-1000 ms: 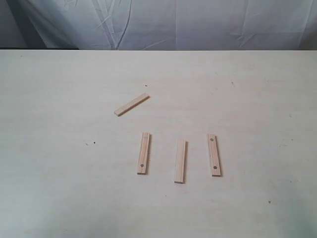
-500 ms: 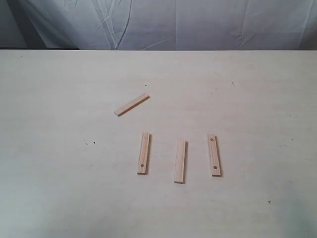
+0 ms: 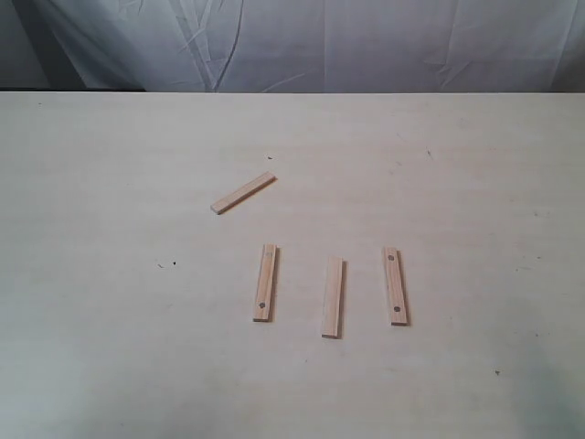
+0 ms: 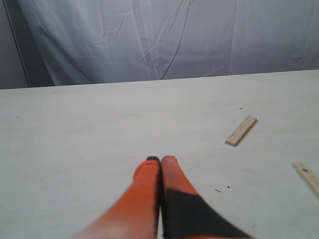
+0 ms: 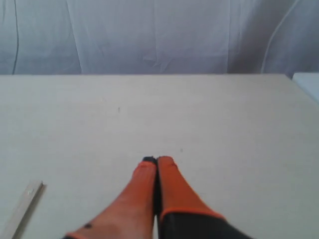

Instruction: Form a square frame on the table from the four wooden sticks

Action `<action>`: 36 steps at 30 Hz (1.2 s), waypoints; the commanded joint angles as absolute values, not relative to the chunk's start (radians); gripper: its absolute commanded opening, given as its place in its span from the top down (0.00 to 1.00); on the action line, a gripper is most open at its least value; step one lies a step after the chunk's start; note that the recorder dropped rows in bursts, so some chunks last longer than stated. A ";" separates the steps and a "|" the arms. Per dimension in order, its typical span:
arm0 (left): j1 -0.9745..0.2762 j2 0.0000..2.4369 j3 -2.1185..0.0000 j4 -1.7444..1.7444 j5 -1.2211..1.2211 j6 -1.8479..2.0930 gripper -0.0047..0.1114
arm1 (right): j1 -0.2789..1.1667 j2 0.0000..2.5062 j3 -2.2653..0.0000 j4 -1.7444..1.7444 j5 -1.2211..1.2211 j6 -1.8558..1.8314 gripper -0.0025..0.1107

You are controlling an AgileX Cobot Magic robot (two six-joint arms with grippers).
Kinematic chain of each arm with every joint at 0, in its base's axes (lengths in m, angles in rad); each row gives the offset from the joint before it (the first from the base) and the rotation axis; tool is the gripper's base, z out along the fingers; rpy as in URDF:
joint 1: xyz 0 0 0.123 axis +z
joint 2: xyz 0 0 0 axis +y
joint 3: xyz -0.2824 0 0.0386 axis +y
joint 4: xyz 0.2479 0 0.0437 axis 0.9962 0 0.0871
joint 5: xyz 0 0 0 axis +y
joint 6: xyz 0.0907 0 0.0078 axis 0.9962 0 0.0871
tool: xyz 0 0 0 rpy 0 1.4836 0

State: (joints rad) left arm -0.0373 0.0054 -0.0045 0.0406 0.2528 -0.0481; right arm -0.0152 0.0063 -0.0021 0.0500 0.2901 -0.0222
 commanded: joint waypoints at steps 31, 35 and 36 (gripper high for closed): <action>-0.041 0.000 0.000 0.042 0.240 -0.048 0.96 | -0.022 0.615 -0.585 0.085 0.511 -0.026 0.99; -0.041 0.000 0.000 0.042 0.240 -0.048 0.96 | -0.022 0.713 -0.583 0.169 0.503 -0.024 0.99; -0.041 0.000 0.000 0.042 0.240 -0.048 0.96 | -0.022 0.776 -0.585 0.209 0.522 -0.024 0.99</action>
State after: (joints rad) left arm -0.0373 0.0054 -0.0045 0.0406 0.2528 -0.0481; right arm -0.0152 0.7057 -0.5779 0.1574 0.5121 -0.0251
